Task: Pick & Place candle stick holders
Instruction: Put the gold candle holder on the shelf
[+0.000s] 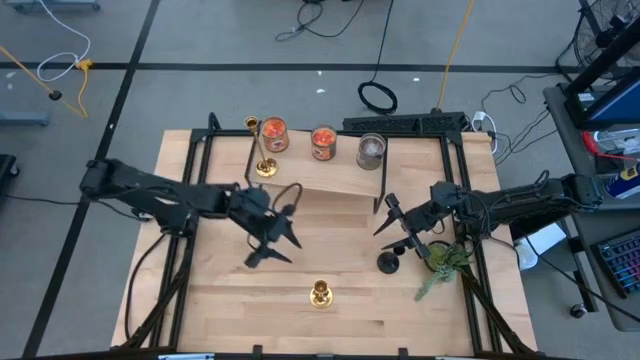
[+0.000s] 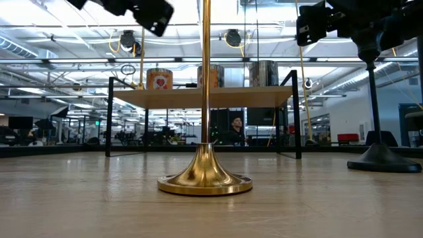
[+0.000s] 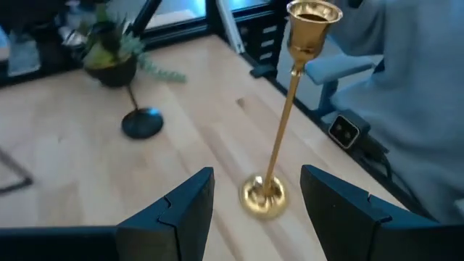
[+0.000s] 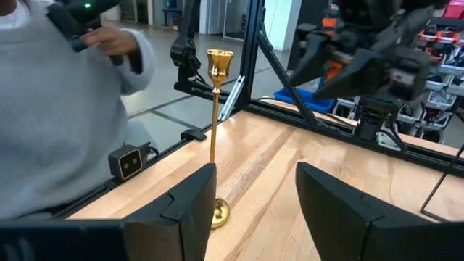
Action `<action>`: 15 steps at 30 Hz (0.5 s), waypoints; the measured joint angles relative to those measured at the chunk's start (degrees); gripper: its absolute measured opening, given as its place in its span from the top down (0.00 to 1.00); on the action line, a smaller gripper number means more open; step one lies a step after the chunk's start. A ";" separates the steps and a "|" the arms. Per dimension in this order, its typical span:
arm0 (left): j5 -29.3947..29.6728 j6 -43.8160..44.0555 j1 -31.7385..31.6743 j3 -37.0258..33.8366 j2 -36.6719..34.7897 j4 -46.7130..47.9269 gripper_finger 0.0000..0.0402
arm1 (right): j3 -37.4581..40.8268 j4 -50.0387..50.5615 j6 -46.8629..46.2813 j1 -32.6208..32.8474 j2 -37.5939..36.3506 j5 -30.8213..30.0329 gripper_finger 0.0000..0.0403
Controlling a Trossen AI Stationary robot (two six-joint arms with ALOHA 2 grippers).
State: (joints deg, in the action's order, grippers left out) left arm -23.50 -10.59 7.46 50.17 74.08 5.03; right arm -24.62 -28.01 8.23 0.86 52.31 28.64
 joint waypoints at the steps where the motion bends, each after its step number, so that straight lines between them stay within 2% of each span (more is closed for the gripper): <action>1: -0.26 -0.13 0.43 0.00 1.35 -1.81 0.47 | 0.00 0.02 0.00 0.00 0.00 0.00 0.54; 9: -10.78 2.92 2.94 0.00 10.42 -18.33 0.47 | 0.00 0.00 -0.02 0.00 0.00 -0.04 0.54; 15: -10.60 7.97 3.92 0.05 16.24 -32.08 0.47 | 0.00 -0.19 0.44 0.00 0.00 -0.07 0.54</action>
State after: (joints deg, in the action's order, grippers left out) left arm -34.10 -2.62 11.38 50.22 90.33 -27.05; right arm -24.62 -28.20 8.67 0.86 52.31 28.58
